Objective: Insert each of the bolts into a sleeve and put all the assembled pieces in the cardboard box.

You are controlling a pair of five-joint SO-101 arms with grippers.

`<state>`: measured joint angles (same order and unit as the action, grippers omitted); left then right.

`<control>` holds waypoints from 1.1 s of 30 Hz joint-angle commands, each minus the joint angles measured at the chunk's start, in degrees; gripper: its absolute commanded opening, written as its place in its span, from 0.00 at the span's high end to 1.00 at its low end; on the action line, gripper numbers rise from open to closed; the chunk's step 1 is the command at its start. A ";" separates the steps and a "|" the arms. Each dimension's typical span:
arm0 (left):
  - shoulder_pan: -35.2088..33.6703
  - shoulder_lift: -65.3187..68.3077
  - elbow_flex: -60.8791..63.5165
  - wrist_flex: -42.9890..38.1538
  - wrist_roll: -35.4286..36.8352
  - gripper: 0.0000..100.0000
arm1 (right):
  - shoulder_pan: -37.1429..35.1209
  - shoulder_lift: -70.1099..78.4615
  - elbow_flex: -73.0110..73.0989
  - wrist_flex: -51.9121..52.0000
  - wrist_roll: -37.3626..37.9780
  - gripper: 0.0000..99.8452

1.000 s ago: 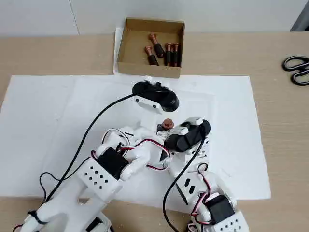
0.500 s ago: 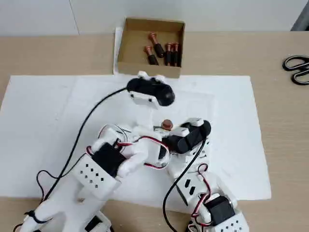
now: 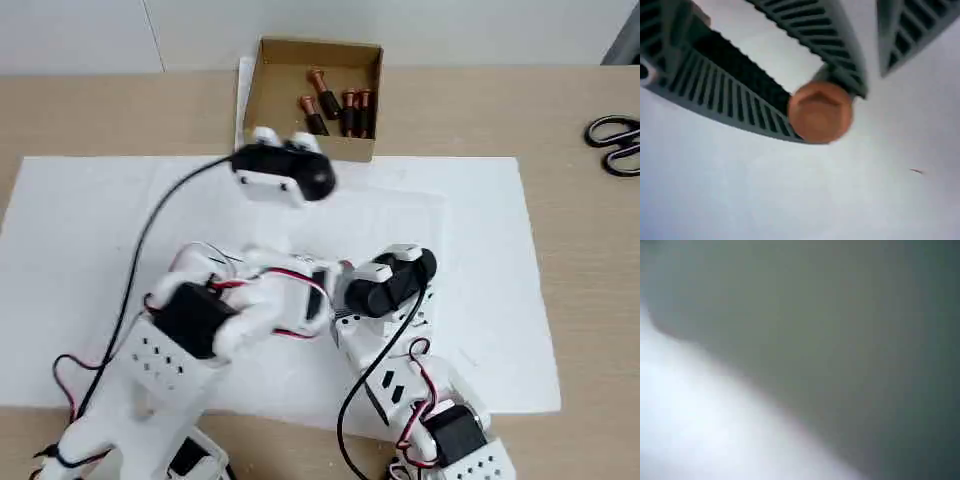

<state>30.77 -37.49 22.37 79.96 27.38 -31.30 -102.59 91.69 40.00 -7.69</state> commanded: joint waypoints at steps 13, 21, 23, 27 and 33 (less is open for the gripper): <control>-30.24 -0.18 -7.25 11.43 -23.74 0.75 | 10.15 17.27 -22.95 2.07 7.65 1.00; -30.07 -0.18 -7.25 11.52 -23.65 0.75 | 14.46 51.56 -44.22 -15.60 8.53 1.00; -30.07 -0.18 -7.25 11.52 -23.65 0.75 | 15.08 60.26 -49.58 -20.44 8.35 1.00; -30.07 -0.18 -7.25 11.52 -23.65 0.75 | 15.96 77.41 -60.66 -28.79 8.18 1.00; -30.07 -0.18 -7.25 11.52 -23.65 0.75 | 15.96 102.90 -78.51 -39.96 8.09 1.00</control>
<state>0.97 -37.58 17.63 91.12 3.91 -15.65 -10.02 24.35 6.07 0.13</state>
